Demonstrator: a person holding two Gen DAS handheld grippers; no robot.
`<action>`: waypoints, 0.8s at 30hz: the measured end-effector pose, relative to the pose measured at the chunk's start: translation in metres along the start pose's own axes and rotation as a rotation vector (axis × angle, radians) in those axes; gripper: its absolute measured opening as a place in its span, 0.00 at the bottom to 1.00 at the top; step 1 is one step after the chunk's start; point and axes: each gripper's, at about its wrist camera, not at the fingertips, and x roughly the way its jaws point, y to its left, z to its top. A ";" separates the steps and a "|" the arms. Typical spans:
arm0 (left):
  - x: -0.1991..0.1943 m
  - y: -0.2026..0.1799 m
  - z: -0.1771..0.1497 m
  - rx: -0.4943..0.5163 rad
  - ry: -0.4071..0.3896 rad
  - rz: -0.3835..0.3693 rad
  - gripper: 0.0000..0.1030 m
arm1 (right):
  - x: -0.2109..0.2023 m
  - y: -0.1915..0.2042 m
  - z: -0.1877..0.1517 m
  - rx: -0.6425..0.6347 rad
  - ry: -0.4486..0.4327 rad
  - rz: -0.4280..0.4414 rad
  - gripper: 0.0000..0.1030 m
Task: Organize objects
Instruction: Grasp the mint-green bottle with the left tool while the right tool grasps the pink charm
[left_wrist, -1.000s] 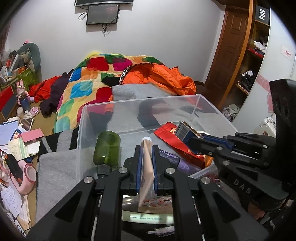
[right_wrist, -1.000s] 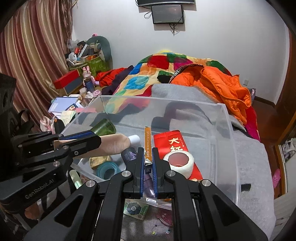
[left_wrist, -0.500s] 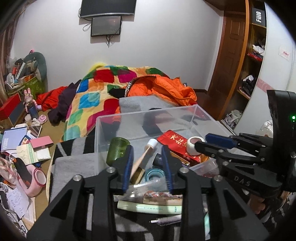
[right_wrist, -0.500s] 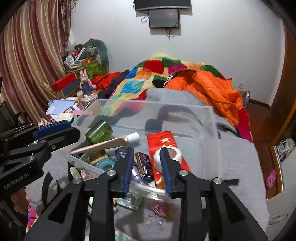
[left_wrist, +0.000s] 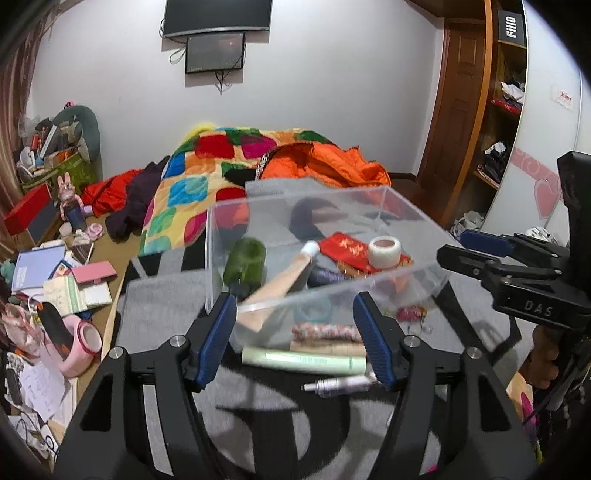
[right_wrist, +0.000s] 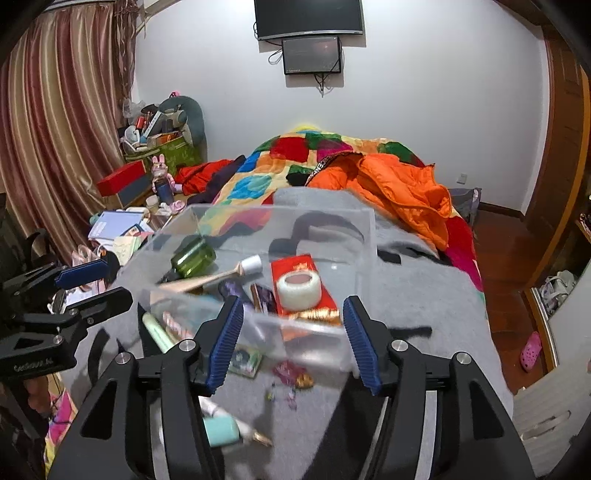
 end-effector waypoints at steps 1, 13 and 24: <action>0.001 0.001 -0.005 -0.003 0.010 -0.002 0.64 | -0.001 0.000 -0.004 -0.002 0.005 0.000 0.52; 0.009 -0.027 -0.057 -0.004 0.131 -0.087 0.64 | 0.006 -0.010 -0.058 -0.020 0.114 -0.040 0.54; 0.024 -0.077 -0.072 0.056 0.190 -0.194 0.64 | 0.030 -0.031 -0.062 0.044 0.189 0.014 0.54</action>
